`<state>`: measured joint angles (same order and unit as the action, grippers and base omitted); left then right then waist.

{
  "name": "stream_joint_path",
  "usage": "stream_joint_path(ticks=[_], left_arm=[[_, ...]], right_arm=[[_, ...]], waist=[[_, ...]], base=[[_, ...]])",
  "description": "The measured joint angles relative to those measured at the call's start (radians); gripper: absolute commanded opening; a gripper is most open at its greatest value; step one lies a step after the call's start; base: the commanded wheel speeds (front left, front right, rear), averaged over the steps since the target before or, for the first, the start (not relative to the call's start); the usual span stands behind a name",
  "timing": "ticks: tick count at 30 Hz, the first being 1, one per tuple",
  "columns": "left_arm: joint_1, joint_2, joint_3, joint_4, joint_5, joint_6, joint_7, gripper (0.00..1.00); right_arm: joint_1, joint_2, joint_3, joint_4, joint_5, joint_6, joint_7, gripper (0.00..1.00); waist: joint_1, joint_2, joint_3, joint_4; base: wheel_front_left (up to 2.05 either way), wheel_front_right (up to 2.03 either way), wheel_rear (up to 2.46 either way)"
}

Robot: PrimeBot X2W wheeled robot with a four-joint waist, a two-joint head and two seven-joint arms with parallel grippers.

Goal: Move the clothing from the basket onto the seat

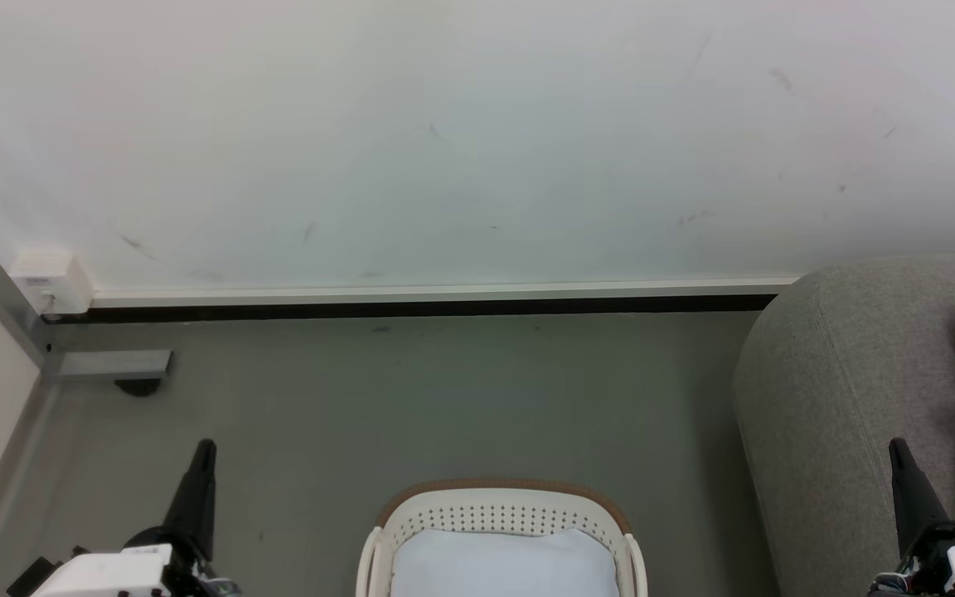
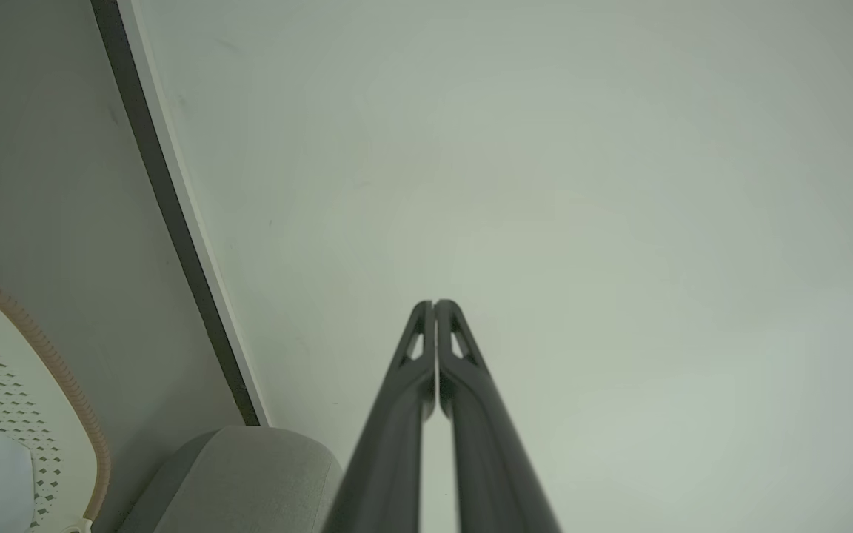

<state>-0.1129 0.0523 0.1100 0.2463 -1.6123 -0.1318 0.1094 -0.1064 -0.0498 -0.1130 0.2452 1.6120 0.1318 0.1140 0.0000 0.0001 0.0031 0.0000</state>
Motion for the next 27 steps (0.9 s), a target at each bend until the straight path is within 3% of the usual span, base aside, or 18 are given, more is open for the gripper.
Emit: stream_joint_path(ticks=[27], left_arm=[[0.000, -0.002, 0.002, 0.000, 0.000, 0.000, 0.003, 0.00]], right_arm=[[0.000, 0.000, 0.000, 0.000, 0.000, 0.000, 0.000, 0.00]], waist=[[0.0000, 0.0000, 0.000, 0.000]], base=[[0.00, 0.00, 0.00]])
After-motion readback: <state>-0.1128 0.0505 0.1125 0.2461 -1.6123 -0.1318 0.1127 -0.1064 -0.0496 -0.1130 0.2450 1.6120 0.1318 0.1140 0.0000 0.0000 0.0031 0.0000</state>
